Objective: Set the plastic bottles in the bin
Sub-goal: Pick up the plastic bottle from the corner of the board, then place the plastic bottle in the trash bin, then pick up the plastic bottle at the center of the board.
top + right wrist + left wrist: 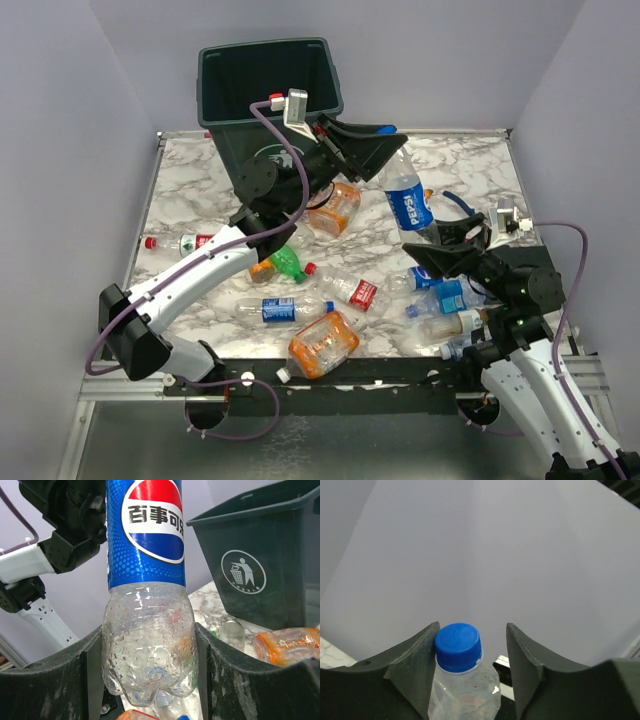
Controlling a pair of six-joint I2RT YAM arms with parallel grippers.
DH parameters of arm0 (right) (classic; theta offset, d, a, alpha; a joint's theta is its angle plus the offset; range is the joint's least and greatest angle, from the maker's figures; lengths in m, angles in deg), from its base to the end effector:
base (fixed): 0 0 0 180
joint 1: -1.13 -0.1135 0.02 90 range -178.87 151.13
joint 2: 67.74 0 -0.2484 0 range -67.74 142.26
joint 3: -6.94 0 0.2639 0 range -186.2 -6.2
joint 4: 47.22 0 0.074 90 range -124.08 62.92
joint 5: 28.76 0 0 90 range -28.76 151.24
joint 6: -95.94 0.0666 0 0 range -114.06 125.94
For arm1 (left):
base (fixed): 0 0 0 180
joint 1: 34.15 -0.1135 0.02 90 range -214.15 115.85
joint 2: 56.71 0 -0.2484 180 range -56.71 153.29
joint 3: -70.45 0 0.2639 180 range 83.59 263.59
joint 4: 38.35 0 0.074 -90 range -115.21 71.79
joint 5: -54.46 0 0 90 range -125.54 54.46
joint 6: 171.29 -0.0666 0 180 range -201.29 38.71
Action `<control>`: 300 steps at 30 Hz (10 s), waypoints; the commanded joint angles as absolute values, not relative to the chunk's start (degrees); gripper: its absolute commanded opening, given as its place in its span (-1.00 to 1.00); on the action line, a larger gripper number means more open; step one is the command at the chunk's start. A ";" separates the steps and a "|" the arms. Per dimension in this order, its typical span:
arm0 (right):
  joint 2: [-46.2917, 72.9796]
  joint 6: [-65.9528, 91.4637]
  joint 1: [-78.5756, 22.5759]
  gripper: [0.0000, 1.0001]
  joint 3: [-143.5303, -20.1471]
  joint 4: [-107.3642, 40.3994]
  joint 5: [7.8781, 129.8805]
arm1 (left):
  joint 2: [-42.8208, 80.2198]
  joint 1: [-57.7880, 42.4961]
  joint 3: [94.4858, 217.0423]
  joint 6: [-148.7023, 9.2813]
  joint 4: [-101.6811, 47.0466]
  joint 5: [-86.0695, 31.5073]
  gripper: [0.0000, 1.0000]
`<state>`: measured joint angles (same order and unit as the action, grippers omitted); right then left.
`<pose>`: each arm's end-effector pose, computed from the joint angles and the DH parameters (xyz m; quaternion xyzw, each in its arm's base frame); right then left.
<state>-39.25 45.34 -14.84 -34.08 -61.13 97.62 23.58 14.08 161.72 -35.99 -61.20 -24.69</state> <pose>0.1560 0.0857 0.3461 -0.1582 0.5438 0.5208 0.6388 0.2258 -0.2716 0.4862 0.0954 0.4664 -0.6704 0.5692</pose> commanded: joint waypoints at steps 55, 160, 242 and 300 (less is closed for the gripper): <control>-49.25 42.76 -15.08 0.91 -37.97 -31.18 76.72 | 42.42 -12.17 182.39 -85.67 -80.80 -63.40 -1.00; 38.84 72.64 -23.31 -0.32 -57.84 -52.14 69.30 | -25.96 8.05 111.74 -56.51 -25.02 -63.26 0.98; -24.64 27.21 -24.07 0.84 -48.64 -30.65 94.87 | 18.48 6.73 152.17 -47.25 -40.97 -0.94 -1.00; -37.01 32.38 -24.01 1.00 -57.61 -25.33 89.30 | 29.28 -0.27 184.77 -79.27 -46.26 -61.57 -1.00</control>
